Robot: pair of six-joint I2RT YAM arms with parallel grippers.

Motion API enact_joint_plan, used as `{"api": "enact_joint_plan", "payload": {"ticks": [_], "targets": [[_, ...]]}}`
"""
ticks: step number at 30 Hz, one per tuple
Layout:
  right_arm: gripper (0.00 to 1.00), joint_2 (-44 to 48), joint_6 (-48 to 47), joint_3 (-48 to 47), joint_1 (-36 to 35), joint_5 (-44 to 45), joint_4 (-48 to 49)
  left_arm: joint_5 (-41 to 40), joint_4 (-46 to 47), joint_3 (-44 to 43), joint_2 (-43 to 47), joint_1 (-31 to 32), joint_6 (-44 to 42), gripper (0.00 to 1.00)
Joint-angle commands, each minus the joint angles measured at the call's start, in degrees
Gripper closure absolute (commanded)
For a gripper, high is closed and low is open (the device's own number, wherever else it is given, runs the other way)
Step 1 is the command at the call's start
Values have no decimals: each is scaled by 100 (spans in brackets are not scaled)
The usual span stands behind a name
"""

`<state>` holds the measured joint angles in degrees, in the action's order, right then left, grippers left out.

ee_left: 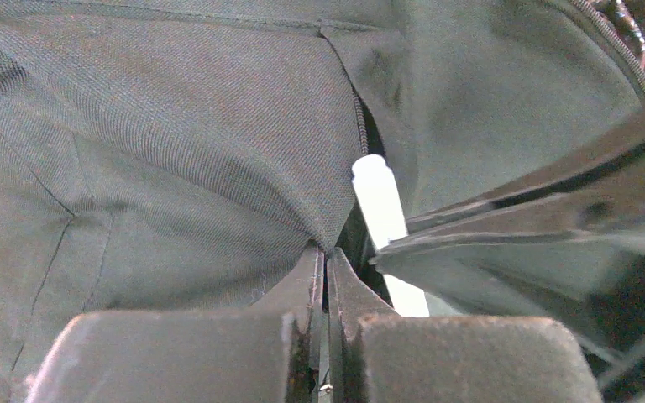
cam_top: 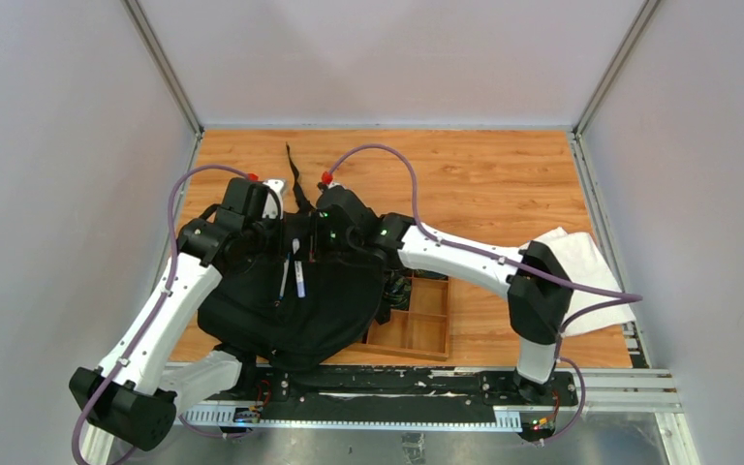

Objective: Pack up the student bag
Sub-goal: Pick up the stationery from the student bag, then place the stationery in the student bag.

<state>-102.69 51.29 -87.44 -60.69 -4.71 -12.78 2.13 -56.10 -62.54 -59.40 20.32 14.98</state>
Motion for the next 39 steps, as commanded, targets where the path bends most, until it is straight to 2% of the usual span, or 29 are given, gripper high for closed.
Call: {"api": "enact_joint_plan", "payload": {"ticks": [1,18,28,32,36,39], "targets": [[100,-427,151,-160,55,-666,463,453,257,-77,197,25,13,100],[100,-1151,587,-677,536,-1011,680,601,250,-73,271,25,66,100],[100,-928,299,-424,611,-1155,670,566,257,-81,201,25,81,100],[92,-700,73,-367,602,-1248,702,551,257,-84,195,25,83,100],[85,-187,-321,87,534,-1320,807,544,257,-85,175,25,79,100],[76,180,-536,438,422,-1235,770,533,256,-57,185,25,59,100]]}}
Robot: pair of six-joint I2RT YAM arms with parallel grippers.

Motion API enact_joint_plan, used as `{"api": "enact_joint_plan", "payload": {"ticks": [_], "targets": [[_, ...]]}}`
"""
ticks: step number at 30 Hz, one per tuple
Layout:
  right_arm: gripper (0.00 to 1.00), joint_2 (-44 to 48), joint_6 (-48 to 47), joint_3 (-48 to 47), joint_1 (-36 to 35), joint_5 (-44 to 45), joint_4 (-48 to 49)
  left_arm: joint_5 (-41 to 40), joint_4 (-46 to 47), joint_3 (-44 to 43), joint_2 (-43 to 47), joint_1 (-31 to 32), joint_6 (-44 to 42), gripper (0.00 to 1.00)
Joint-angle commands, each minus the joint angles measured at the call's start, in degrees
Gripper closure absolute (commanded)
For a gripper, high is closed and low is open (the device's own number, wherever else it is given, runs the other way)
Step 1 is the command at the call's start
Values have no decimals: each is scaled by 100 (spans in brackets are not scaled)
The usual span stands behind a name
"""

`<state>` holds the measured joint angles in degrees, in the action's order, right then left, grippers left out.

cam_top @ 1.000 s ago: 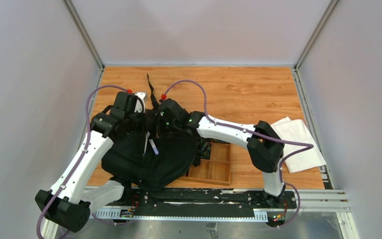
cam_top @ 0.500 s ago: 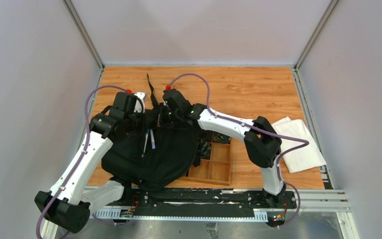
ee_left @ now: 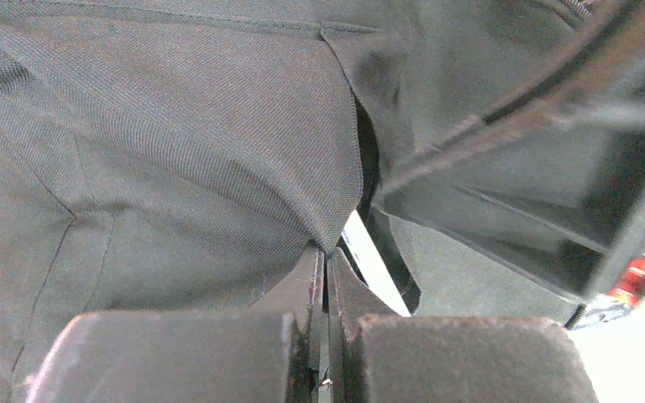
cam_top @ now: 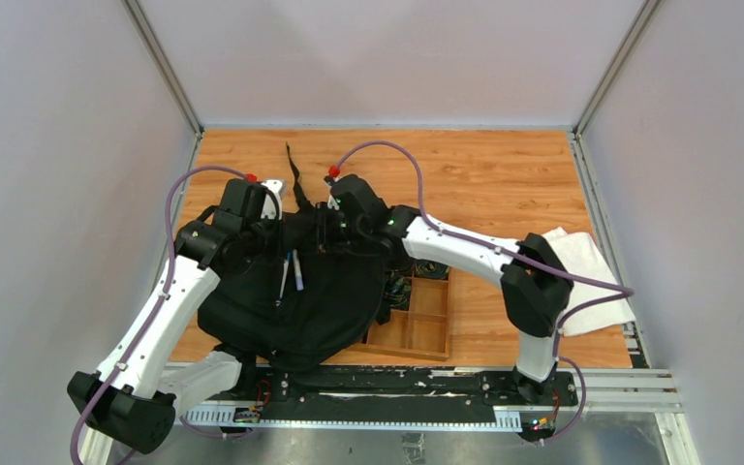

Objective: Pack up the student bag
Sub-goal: Place the stationery in the student bag.

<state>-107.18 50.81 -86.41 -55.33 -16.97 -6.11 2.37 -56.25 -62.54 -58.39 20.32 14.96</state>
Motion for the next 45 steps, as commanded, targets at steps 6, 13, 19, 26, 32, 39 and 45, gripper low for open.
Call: {"api": "enact_joint_plan", "payload": {"ticks": [6,13,19,26,32,39,45], "targets": [[73,757,-498,634,-259,-281,159,490,272,-81,78,25,78,100],[82,434,-503,510,-482,-453,176,486,272,-92,78,25,64,100],[85,-303,-483,-146,-495,-622,137,506,272,-100,80,25,86,100],[87,-779,-560,-872,-496,-700,-29,543,281,-100,50,25,112,100],[81,24,-678,82,-470,-368,93,588,315,-93,7,25,183,100],[73,1372,-962,1326,-422,507,122,473,378,-278,-223,25,429,44],[72,1748,-1456,1430,-474,755,-293,-166,129,-535,108,25,501,26]]}}
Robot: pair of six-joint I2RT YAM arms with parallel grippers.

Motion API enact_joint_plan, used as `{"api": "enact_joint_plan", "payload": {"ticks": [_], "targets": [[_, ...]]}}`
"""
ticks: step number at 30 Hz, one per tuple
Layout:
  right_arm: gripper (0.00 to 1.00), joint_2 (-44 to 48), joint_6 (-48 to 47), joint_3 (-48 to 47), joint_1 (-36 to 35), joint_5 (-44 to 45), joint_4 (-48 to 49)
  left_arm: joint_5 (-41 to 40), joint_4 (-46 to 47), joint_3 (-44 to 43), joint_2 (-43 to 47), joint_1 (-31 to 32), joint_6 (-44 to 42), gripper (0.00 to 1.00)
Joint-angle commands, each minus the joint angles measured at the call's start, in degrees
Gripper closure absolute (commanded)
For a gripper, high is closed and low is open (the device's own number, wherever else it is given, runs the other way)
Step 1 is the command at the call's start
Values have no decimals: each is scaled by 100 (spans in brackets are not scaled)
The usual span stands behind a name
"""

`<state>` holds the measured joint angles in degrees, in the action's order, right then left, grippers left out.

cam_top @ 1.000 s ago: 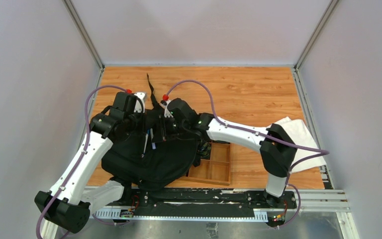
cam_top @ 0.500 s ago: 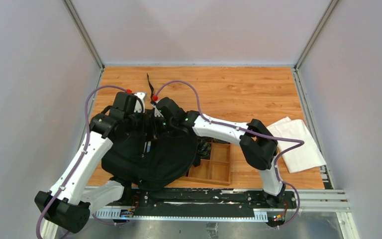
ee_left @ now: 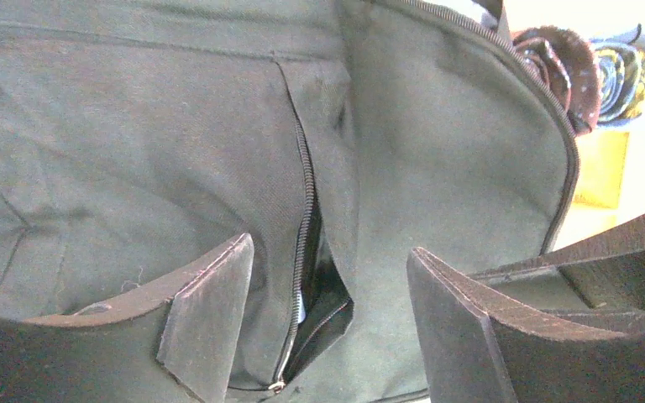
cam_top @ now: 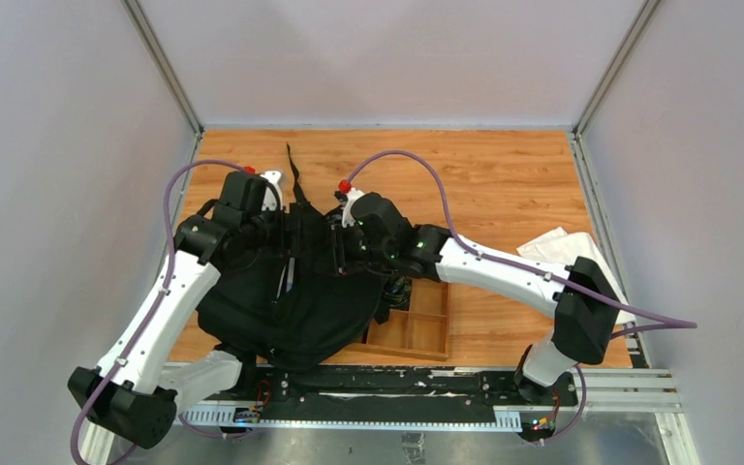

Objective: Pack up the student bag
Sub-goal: Place the stationery in the student bag, then zip the student bag at the center of the board.

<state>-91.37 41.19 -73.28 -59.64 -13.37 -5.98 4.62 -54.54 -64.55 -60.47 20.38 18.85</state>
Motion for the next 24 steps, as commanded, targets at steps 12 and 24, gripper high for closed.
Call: {"api": "enact_joint_plan", "payload": {"ticks": [12,24], "targets": [[70,-330,-1694,-983,-609,1101,-677,-2272,-1601,-182,1202,-153,1710,39],[70,-1786,-1471,-2816,-42,553,-584,-1506,-696,476,630,-1184,1526,46]]}}
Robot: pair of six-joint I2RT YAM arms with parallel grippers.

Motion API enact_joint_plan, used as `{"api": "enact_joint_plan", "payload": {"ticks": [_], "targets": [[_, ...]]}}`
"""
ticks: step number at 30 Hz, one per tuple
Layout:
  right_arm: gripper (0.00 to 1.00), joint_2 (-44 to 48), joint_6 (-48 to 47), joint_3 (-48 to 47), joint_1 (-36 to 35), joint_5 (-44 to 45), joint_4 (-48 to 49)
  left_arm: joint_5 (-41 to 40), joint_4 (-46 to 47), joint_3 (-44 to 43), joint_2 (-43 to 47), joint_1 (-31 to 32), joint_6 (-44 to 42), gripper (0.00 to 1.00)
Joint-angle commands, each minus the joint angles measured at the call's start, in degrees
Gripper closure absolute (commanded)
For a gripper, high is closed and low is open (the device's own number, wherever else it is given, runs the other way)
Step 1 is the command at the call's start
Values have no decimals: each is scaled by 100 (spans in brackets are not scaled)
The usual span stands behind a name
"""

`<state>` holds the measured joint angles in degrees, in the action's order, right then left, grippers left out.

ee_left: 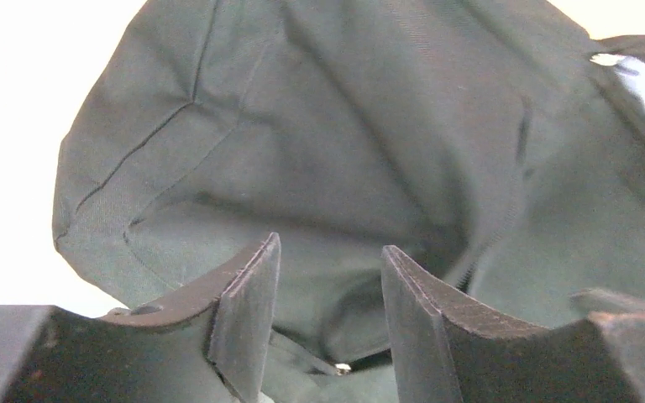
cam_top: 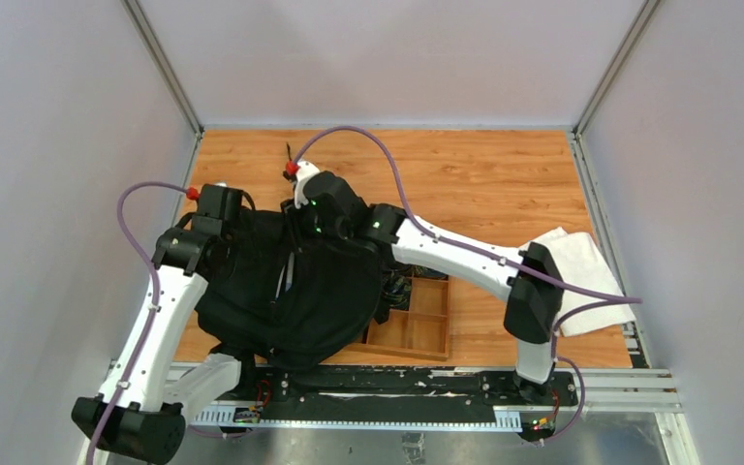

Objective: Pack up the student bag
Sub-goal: Zip the student bag at the center of the board.

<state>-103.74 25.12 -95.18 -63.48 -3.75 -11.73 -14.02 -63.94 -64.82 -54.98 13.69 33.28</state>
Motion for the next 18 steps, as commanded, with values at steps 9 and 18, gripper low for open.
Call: {"api": "enact_joint_plan", "payload": {"ticks": [9,18], "targets": [[70,-2325,347,-2035,669,-1344,-338,907,543,1670,254,-1952,-136,51],[73,-2933,-11,-2953,927,-1159,-1271,734,305,1344,499,-2762,-51,51]]}}
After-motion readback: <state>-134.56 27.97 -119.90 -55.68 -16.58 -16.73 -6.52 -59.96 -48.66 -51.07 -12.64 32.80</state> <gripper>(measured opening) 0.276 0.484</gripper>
